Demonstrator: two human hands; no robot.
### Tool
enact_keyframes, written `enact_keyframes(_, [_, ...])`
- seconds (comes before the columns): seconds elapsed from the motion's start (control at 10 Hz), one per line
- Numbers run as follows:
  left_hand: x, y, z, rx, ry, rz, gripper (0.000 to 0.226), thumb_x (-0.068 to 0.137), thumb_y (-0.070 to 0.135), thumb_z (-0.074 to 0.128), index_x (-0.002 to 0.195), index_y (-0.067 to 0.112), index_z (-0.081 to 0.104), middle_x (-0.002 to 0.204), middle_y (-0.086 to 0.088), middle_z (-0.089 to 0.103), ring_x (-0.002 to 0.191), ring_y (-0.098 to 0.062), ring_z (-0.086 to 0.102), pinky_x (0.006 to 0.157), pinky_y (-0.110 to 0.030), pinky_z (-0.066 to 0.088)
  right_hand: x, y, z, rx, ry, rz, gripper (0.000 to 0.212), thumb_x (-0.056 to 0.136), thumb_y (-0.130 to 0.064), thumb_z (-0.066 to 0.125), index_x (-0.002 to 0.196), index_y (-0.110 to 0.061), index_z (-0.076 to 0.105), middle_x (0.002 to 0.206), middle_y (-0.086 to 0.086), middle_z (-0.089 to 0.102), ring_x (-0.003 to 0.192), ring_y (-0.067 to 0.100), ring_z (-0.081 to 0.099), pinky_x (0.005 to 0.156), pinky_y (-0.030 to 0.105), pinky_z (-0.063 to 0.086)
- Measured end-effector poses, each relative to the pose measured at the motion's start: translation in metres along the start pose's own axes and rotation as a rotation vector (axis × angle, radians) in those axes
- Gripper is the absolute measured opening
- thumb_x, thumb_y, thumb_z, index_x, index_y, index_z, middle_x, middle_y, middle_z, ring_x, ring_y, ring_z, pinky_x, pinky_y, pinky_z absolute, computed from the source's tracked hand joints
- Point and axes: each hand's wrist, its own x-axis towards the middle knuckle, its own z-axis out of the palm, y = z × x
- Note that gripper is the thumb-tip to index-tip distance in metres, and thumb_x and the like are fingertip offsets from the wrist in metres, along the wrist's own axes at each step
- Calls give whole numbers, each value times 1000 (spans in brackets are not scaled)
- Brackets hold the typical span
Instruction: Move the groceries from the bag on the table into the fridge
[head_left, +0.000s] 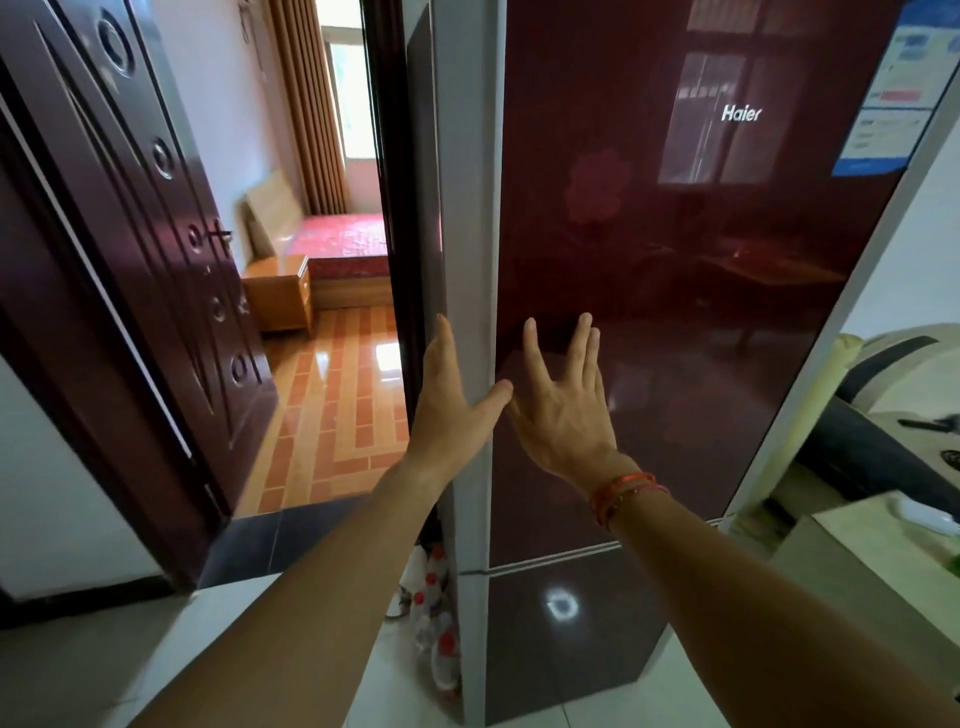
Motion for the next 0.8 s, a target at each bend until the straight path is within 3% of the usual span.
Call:
enact_keyframes(0.3, [1,2,-10,101,-50,8,99,93,36,65,155,32,-12,165,10,-5,151,-11,1,116,-31,12,-1,-1,-19,-8,-85,15,85,99,-57,45,159,-35,-12,160,26,-29,151,43,-18,122,58,8])
enact_keyframes(0.4, [0,4,-23,201,-111,-3,98,92,45,62,155,32,-11,165,10,-3,151,-12,3,119,-38,15,-4,0,-31,12,-133,24,85,99,-56,47,158,-40,-11,163,21,-26,153,41,-14,122,59,7])
enact_keyframes(0.5, [-7,10,-35,381,-141,49,94,93,50,58,157,29,-6,165,10,-5,151,-10,1,118,-34,13,-11,3,-48,13,-162,37,82,99,-54,47,158,-42,-9,166,16,-16,154,39,-11,123,59,8])
enact_keyframes(0.6, [-19,17,-42,501,-148,91,90,91,55,58,158,28,2,166,7,-2,152,-13,1,119,-40,18,-24,6,-65,-2,-181,37,80,98,-55,46,159,-42,-4,168,15,-8,154,38,-5,122,59,12])
enact_keyframes(0.8, [-50,43,-55,741,-3,211,78,90,61,52,155,27,24,163,-4,16,149,-24,17,109,-47,36,-58,8,-101,-66,-139,48,77,96,-60,47,158,-39,7,165,18,10,151,39,11,117,57,24])
